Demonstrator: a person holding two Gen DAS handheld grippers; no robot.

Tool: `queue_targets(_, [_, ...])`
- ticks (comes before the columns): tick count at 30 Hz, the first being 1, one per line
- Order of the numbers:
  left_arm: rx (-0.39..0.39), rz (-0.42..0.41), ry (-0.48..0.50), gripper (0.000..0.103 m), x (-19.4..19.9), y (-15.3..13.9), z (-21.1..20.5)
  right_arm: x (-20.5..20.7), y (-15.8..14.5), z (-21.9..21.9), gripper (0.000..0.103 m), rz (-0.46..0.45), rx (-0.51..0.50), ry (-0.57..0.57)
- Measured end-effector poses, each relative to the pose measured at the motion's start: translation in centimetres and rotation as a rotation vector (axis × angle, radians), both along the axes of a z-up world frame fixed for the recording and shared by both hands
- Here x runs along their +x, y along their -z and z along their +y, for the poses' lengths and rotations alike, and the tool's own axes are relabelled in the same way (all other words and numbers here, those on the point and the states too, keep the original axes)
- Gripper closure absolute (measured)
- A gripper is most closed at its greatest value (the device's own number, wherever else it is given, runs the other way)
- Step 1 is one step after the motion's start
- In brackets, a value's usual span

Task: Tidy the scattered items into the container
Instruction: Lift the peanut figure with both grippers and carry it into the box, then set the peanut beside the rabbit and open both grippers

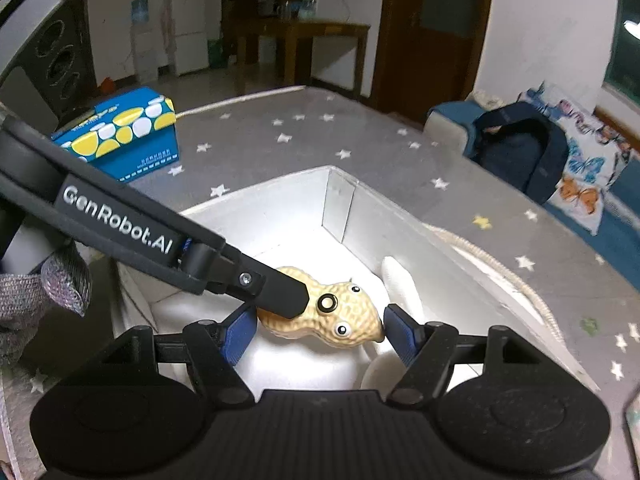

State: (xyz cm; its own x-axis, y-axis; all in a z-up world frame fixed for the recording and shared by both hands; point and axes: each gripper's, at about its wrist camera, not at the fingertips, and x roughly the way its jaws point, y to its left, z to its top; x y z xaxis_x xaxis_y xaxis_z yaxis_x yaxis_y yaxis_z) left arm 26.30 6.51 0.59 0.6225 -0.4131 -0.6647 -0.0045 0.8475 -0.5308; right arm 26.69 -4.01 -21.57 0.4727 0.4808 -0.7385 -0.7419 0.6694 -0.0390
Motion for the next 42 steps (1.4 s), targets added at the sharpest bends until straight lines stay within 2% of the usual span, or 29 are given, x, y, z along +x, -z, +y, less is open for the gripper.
queue_targets(4, [0.035, 0.007, -0.002, 0.066, 0.3, 0.3, -0.3, 0.5, 0.6, 0.6, 0.032, 0.050, -0.024, -0.014])
queue_targets(12, [0.090, 0.018, 0.021, 0.066, 0.7, 0.8, -1.4, 1.9, 1.5, 1.0, 0.032, 0.088, -0.067, -0.029])
queue_targets(16, [0.087, 0.019, 0.022, 0.066, 0.7, 0.8, -1.4, 2.2, 1.7, 1.2, 0.032, 0.101, -0.074, -0.029])
queue_targets(25, [0.094, 0.000, 0.020, 0.066, 0.2, 0.2, -1.3, 1.5, 1.3, 1.0, 0.030, 0.081, -0.063, -0.024])
queue_targets(31, [0.102, -0.026, 0.016, 0.066, -0.8, -0.7, -1.2, 0.4, -0.3, 0.2, 0.030, 0.042, -0.030, -0.006])
queue_targets(42, [0.131, -0.115, 0.045, 0.066, -5.1, -3.3, -2.5, -5.0, -3.6, -1.7, 0.030, -0.047, 0.031, 0.045])
